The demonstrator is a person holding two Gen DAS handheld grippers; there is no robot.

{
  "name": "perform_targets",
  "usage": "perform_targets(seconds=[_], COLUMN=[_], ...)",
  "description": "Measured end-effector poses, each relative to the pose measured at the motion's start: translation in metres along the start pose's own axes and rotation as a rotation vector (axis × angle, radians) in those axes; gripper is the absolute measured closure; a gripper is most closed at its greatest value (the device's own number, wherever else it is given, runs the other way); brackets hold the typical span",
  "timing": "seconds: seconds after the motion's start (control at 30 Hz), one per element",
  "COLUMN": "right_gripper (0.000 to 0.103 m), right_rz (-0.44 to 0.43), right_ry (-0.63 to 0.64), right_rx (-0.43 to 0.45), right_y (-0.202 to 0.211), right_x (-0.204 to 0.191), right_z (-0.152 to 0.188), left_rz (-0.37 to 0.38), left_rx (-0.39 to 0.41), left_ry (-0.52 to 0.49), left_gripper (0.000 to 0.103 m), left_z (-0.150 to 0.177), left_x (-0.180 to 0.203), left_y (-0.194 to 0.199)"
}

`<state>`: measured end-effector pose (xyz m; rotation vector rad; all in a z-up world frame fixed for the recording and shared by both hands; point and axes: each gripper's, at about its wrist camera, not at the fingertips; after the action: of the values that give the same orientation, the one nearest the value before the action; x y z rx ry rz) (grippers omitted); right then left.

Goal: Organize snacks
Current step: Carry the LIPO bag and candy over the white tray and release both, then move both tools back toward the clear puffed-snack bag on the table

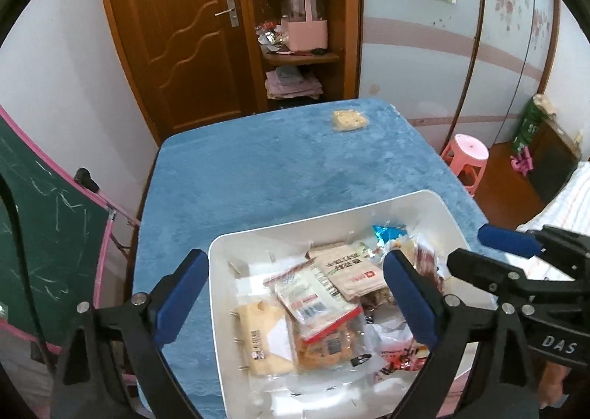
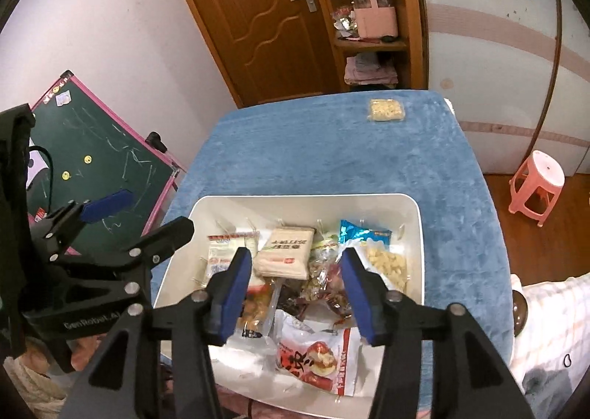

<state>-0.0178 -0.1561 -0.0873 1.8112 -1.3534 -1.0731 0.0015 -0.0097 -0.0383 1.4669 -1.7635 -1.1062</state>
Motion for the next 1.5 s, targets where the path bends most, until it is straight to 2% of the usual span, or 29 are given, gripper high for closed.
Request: perform_targets(seconds=[0.83, 1.23, 1.5], right_gripper=[0.049, 0.049, 0.049], right_rz=[-0.024, -0.031, -0.021], right_ry=[-0.032, -0.054, -0.073], right_rx=[-0.075, -0.102, -0.13], right_y=[-0.026, -0.039, -0.053], right_x=[0.01, 0.02, 0.03], right_z=[-0.002, -0.012, -0.025], left_rz=[0.0, 0.003, -0.008], left_rx=[-0.095, -0.106, -0.113], left_ry=[-0.007, -0.018, -0.013], left_gripper=[0.008, 0.008, 0.008], left_z=[0.003, -0.008, -0.027], left_x=[0.003, 0.002, -0.004], left_y=[-0.034, -0.044, -0.057])
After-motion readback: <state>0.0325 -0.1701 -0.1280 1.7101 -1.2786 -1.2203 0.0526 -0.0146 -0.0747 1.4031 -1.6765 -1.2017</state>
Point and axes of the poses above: each gripper's, at about its wrist camera, not at the fingertips, and y roughly against the way its jaws point, x to its right, z to its underside, and after that the axes turned 11 degrees about -x, right-handed
